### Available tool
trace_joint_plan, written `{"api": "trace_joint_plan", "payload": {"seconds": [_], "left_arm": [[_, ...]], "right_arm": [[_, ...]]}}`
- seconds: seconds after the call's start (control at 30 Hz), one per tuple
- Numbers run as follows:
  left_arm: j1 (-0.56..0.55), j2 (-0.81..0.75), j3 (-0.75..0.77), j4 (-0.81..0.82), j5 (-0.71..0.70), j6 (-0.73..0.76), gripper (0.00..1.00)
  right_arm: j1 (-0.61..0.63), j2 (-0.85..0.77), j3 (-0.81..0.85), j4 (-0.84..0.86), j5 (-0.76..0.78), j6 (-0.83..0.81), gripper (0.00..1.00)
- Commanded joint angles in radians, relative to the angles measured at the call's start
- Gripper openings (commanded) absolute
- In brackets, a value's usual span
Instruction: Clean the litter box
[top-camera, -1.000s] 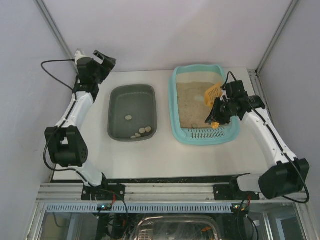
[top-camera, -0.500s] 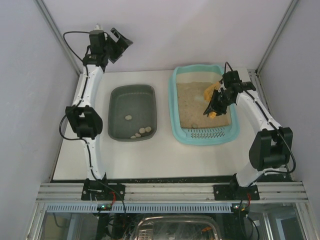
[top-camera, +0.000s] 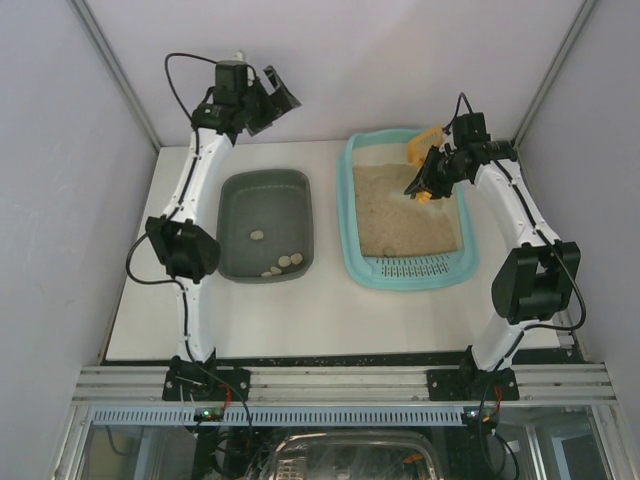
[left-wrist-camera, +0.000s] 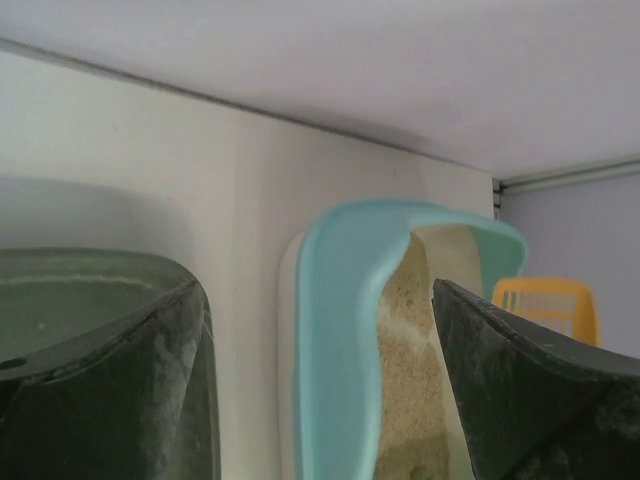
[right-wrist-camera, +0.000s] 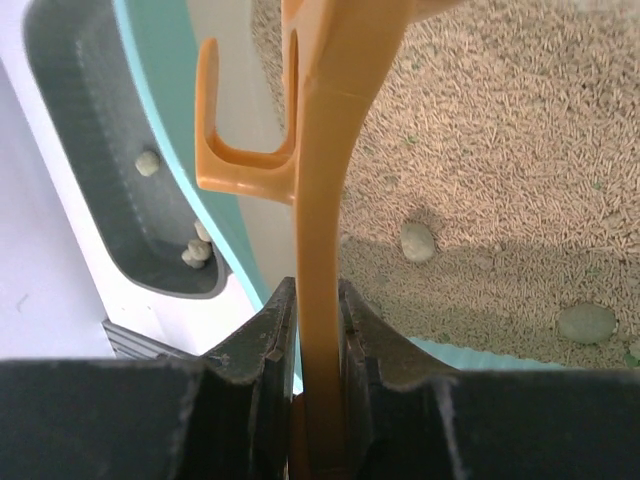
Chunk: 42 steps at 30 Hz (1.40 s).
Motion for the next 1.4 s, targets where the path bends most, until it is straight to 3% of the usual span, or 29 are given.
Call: {"api": "trace_joint_plan", "payload": {"seconds": [0.0,0.1,0.17,0.23,0.33,0.43,0.63,0.87,1.23,1.37], "left_arm": [[-0.079,-0.08,0.084,-0.179,-0.125,-0.017,1.0],[-0.127,-0.138,0.075,-0.349,-0.24,-0.02,1.0],[-0.177,-0.222,-0.033,-0.4,-0.34,-0.025,1.0],[-0.247,-0.363,-0.277,-0.307,-0.452,-0.015,1.0],[-0.337,-0.583,-0.638,-0.01,-0.524,-0.096,1.0],[-0.385,-0.628,-0.792,0.122,-0.486,-0.151,1.0],[-0.541,-0.513,-0.736,0.089,-0.661,-0.143,1.0],[-0.561,-0.315,-0.605,0.053,-0.677,-0.108,1.0],[-0.562,0.03,-0.155,-0.023,-0.676,0.184,1.0],[-0.56,0.109,-0.066,-0.026,-0.666,0.233,0.99]], "right_arm": [[-0.012,-0.052,0.102,0.032,-0.002,0.055,0.0],[0.016,-0.097,0.093,0.035,-0.034,0.098,0.0],[0.058,-0.15,0.061,0.034,-0.037,0.106,0.0],[0.122,-0.234,-0.021,0.055,0.008,0.098,0.0],[0.196,-0.394,-0.205,0.164,0.034,0.156,0.0],[0.239,-0.55,-0.373,0.279,0.03,0.227,0.0],[0.274,-0.734,-0.517,0.292,0.148,0.188,0.0],[0.159,-0.845,-0.517,0.267,0.104,0.164,0.0],[0.074,-0.794,-0.522,0.286,-0.004,0.144,0.0],[0.016,-0.775,-0.522,0.289,-0.054,0.135,0.0]]}}
